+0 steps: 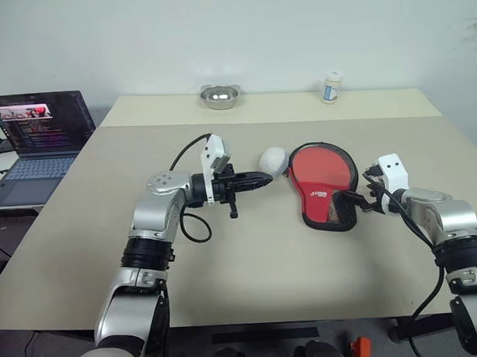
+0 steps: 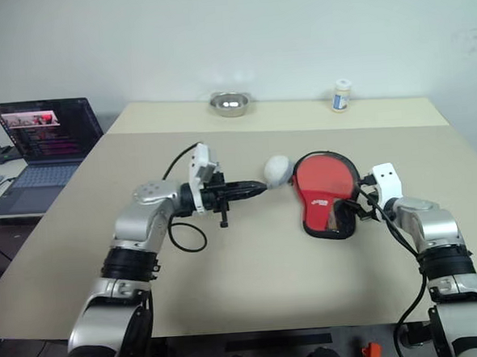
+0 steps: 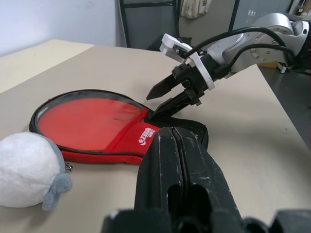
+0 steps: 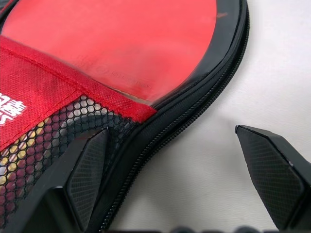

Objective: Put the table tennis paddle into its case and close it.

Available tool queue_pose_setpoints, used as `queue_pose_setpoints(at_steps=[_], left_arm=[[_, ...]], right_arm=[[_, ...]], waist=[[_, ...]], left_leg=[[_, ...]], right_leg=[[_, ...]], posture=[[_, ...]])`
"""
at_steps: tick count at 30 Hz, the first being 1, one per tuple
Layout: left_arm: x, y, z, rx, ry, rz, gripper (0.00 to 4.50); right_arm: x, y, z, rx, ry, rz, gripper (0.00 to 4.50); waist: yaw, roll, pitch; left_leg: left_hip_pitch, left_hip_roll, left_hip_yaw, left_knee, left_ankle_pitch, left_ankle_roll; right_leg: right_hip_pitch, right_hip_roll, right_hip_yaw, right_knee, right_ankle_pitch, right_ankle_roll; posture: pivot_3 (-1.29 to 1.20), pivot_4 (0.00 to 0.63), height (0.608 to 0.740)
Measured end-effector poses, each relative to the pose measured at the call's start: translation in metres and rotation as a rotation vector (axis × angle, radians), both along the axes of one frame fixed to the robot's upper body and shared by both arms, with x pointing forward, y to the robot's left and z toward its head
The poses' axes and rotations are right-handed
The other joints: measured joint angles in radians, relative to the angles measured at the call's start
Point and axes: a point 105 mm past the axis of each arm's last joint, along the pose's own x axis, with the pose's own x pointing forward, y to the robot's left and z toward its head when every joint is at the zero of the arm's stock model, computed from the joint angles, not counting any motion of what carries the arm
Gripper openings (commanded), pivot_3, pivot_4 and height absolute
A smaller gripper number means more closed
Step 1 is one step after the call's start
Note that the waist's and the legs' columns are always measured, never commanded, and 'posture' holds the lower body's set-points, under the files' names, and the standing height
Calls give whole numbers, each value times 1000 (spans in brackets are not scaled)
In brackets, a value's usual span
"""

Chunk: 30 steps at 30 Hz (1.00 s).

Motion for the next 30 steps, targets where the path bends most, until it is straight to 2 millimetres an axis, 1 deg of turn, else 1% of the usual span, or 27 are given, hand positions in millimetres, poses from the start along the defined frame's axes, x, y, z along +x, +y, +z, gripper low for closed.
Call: queue_pose_setpoints(at_steps=[4,10,13,14,15,21,25,26,30], left_arm=[[0,1,0,4,-1,2,35],[0,0,-2,19,1,3,35],[-1,2,-5,35,-1,6,0],[-2,5,-7,43,0,11,0],[-2,8,-9,50,5,15,0],[-5,22,-22,103,32,30,0],[-7,30,-23,129,34,34,0],[-8,33,-24,137,36,32,0],[-15,51,-33,188,66,29,0]], right_arm=[[6,9,-3,24,17,14,4500],[12,24,-6,38,35,52,4500],[13,27,-7,38,43,69,3928],[13,30,-8,41,46,81,3570],[12,32,-8,44,48,91,3324],[12,51,-12,77,64,146,1302],[12,63,-12,103,77,169,179],[11,65,-12,108,78,174,40],[4,82,-9,136,89,214,40]], waist=[[-6,0,0],[-30,1,-1],[-33,1,-1],[-33,1,-1],[-34,1,-1],[-39,1,-2],[-47,1,-2],[-50,1,-2],[-57,1,-2]], left_leg=[[2,0,1,0,0,0],[4,0,2,0,0,0],[7,1,2,0,1,-1],[8,1,2,0,1,-1],[8,1,2,0,1,-2],[11,2,2,-1,2,-3],[11,2,2,-1,2,-3],[11,3,2,-1,2,-3],[11,5,2,-2,2,-4]], right_leg=[[0,0,0,2,0,0],[0,0,1,7,0,0],[0,0,2,10,0,0],[1,1,2,11,0,-1],[1,1,2,12,-1,-1],[2,1,2,14,-1,-1],[2,1,2,14,-1,-1],[2,1,2,14,-1,-1],[0,1,3,14,-2,-4]], posture=[[0,150,740],[0,150,740],[0,150,740],[0,150,740],[0,150,740],[0,150,740],[0,150,740],[0,150,740],[0,150,740]])
